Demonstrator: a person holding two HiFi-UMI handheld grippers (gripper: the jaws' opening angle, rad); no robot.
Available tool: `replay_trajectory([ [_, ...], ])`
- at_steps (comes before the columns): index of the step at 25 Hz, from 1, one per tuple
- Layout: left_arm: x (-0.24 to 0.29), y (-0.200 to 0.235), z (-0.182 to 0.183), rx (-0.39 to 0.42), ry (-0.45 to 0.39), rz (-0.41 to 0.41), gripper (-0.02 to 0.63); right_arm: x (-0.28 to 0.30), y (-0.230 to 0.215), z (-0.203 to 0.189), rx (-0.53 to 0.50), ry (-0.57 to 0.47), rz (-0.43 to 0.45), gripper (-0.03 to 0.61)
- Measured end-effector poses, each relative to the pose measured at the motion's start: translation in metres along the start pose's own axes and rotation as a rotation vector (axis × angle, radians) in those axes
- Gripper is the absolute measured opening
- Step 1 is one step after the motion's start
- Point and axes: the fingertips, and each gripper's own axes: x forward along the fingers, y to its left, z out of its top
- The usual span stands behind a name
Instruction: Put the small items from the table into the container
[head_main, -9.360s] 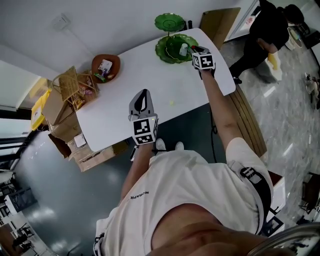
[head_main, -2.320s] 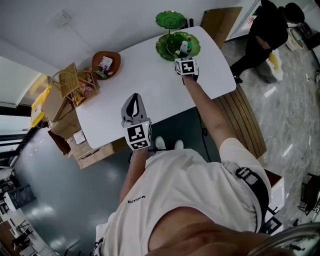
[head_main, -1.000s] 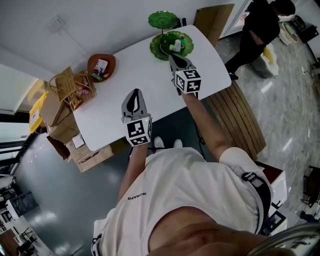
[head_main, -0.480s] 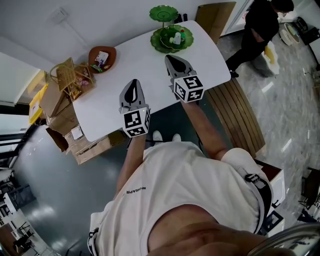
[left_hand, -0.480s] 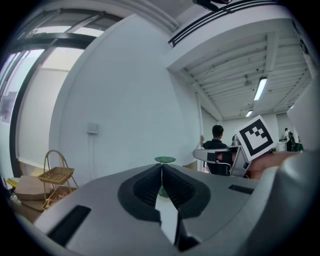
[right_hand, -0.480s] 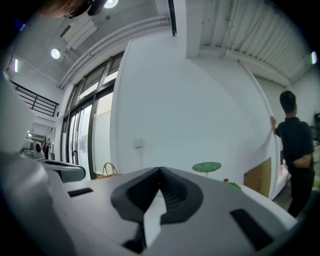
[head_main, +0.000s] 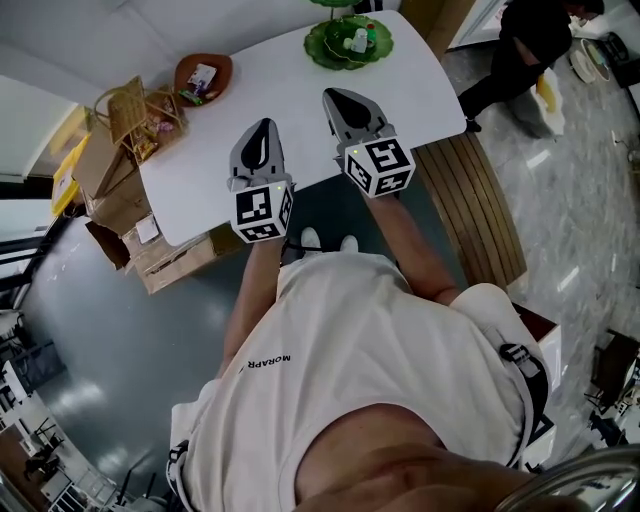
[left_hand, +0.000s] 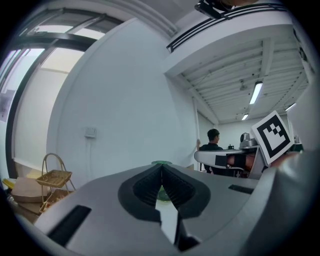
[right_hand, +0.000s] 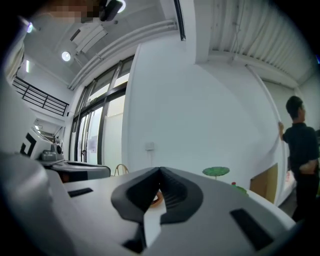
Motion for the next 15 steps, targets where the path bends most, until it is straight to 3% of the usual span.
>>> replay_trajectory([
  [15, -0.018, -0.009, 0.020, 0.032, -0.054, -0.024, 0.005, -0.016, 0.037, 0.020, -0.018, -0.047, 0.057, 0.014],
])
